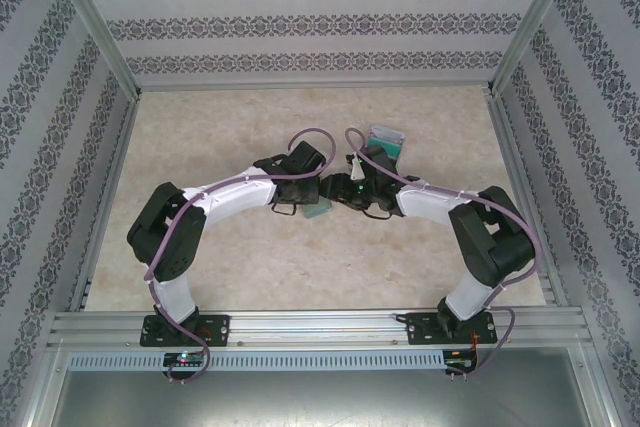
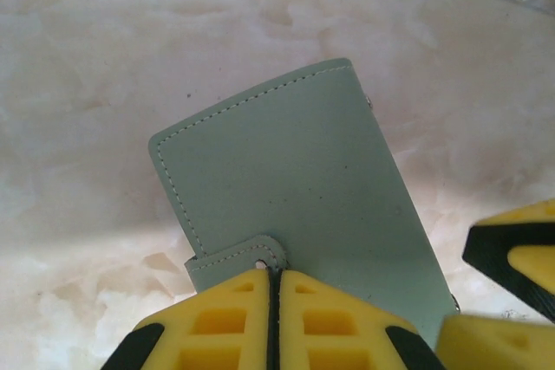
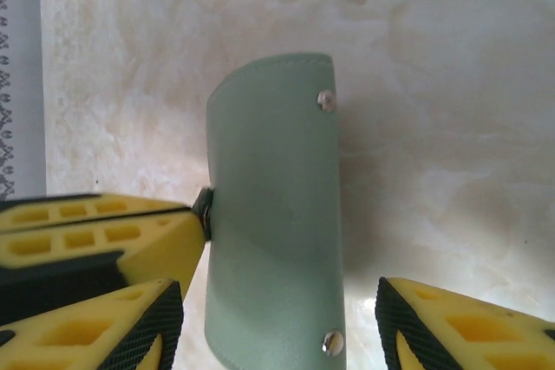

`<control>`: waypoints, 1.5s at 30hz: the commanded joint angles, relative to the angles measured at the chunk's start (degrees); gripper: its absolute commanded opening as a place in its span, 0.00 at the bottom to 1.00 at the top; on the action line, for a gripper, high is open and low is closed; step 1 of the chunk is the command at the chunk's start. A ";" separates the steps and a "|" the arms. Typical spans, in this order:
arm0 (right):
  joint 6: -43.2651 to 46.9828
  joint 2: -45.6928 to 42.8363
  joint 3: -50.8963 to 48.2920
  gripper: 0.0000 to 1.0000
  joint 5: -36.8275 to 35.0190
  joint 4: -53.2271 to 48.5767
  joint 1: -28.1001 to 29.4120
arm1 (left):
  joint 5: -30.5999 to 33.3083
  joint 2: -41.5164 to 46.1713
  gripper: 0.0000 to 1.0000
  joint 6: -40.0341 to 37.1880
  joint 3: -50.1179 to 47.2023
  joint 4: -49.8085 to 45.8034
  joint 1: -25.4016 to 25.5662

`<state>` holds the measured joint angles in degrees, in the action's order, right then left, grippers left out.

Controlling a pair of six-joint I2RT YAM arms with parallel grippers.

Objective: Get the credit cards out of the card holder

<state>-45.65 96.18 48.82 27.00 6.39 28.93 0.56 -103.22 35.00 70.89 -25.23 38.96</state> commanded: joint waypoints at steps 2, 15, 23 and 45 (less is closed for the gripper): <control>-4.51 2.25 -1.62 0.63 1.72 5.74 0.07 | -1.97 2.83 0.00 0.67 -1.80 2.94 0.59; -9.99 7.06 -3.07 0.63 5.38 12.73 0.43 | -3.28 6.57 0.00 1.39 -4.90 6.09 0.59; -11.28 5.90 -4.64 0.31 6.25 14.88 0.01 | -3.95 6.89 0.00 2.17 -5.61 7.74 0.59; -10.58 2.97 -7.77 0.00 5.75 14.70 -3.96 | -0.54 17.08 0.00 3.73 -12.05 5.93 -6.23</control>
<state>-57.08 99.88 42.89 34.87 23.27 26.41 -1.74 -89.34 37.32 60.20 -20.08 34.96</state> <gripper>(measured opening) 0.059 0.044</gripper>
